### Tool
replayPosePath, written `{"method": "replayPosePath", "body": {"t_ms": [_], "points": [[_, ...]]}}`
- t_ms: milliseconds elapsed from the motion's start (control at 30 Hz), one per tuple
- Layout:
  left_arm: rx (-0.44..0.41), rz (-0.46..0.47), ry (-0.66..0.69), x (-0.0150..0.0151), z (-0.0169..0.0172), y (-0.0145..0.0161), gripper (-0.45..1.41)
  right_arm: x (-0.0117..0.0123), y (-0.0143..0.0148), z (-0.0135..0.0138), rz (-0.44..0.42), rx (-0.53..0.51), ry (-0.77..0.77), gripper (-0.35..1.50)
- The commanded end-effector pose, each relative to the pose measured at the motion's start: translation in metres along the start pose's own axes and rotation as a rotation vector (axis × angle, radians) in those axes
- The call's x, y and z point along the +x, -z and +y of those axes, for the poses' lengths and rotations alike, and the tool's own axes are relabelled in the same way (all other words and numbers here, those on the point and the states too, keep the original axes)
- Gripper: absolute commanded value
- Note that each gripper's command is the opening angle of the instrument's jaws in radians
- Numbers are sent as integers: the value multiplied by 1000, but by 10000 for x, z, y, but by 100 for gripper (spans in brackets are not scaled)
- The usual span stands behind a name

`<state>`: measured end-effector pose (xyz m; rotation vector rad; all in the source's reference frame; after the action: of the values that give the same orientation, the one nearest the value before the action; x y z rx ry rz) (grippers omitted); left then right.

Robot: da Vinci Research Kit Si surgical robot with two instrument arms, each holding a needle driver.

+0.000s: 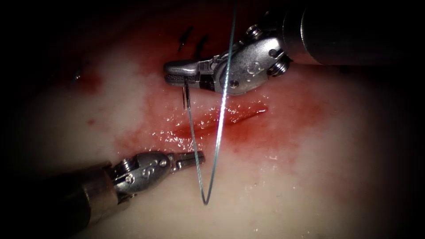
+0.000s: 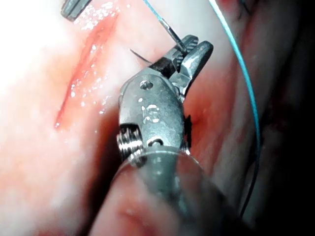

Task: Wound Closure

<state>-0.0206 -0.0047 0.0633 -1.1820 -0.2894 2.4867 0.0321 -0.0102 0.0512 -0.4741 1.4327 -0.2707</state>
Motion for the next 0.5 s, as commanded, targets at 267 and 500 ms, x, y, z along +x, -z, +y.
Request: {"method": "replayPosePath", "body": {"t_ms": [267,500], "points": [[-3,2,7,-2,-1,-7,-45,-3,-4,-5,-9,22,9,-35],[-7,3,7,-2,-1,-6,-45,-5,-6,-13,-25,45,38,-35]]}}
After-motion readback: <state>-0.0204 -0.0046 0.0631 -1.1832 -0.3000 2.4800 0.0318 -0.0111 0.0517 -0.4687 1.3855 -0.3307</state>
